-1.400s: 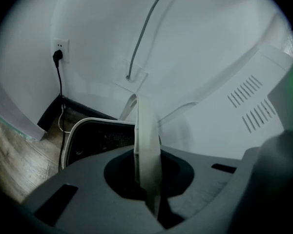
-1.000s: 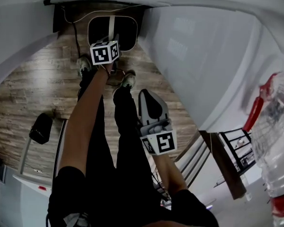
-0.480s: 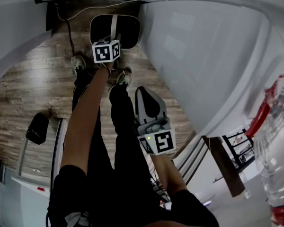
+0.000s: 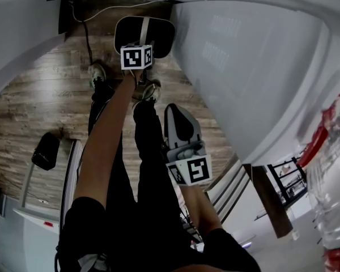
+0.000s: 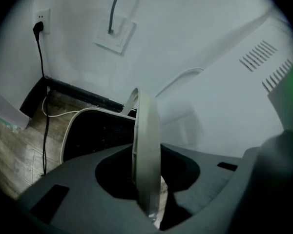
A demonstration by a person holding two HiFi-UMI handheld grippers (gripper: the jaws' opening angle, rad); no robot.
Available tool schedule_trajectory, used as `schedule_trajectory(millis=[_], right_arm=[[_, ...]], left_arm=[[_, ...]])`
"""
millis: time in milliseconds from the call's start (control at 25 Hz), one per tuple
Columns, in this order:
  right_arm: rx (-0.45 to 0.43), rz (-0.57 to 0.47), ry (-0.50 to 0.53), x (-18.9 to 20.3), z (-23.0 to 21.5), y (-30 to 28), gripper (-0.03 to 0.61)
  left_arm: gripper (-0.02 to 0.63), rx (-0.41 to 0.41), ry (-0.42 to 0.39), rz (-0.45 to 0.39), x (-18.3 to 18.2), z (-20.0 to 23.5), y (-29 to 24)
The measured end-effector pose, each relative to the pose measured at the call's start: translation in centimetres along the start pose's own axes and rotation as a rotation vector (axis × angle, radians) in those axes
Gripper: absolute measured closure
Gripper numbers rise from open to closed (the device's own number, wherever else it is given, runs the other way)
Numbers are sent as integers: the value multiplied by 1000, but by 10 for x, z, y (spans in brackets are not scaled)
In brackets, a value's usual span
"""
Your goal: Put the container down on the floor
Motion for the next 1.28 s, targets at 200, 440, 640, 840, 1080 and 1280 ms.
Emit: schedule_trajectory(millis=[200,440,640,840,1080,1280], right_arm=[[-4,8,1,2,3,-1,545],[-8,5,2,2,7,2,545],[-10,10,3,2,7,4,545],[-5,63,-4,7,9,8,545],[-13,10,2,0,16,8,545],[-20,-13,6,-9,23,12,545]], left_arm=[[433,34,-10,16,4,-14,0],[423,15,8,24,15,-24,6],[420,-10,21,20,17,-16,10],[417,-3,28,19,20,-14,18],[417,16,52,9,26,-15,32],[417,30,59,-6,27,-20,52]])
Point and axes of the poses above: the fingertips, and each gripper's own axes: y backward along the fingers, z to its left, x out of its underside, the point moved 7 cm from there along y, backward along the fingers, and after that the axes turned 4 degrees about y, right-handed, at the moved point
